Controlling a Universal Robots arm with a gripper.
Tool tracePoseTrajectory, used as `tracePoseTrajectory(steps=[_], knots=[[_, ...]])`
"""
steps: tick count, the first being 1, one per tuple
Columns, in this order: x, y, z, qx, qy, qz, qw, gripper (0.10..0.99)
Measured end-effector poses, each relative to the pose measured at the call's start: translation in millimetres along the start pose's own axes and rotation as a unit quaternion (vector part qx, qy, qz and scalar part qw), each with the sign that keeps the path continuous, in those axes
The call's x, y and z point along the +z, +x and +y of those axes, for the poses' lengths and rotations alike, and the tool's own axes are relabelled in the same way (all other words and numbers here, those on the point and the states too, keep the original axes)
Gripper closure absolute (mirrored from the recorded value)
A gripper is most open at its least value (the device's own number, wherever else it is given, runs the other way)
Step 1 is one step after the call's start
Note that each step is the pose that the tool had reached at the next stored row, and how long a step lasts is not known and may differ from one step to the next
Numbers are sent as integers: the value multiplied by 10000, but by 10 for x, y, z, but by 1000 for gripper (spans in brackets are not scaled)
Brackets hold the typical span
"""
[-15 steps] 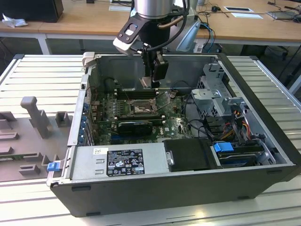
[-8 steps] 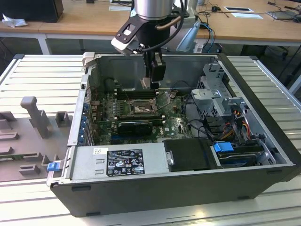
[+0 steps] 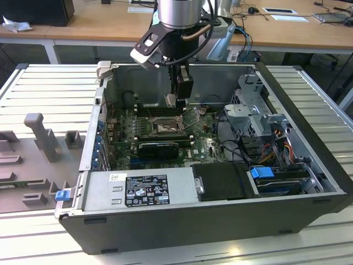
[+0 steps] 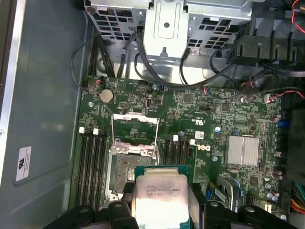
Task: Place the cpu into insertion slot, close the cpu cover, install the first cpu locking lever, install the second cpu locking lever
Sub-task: 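Place the cpu into insertion slot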
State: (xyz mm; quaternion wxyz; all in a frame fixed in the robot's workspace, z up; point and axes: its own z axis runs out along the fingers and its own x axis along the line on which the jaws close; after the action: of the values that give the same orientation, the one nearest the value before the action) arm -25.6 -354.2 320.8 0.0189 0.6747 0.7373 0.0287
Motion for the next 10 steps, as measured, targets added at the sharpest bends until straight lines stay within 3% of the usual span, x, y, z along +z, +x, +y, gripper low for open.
tracePoseTrajectory(steps=[3,5,10], knots=[[33,-1,-3,1,0,0,10000,557],[110,-1,-7,1,0,0,10000,557],[193,-2,-13,1,0,0,10000,557]])
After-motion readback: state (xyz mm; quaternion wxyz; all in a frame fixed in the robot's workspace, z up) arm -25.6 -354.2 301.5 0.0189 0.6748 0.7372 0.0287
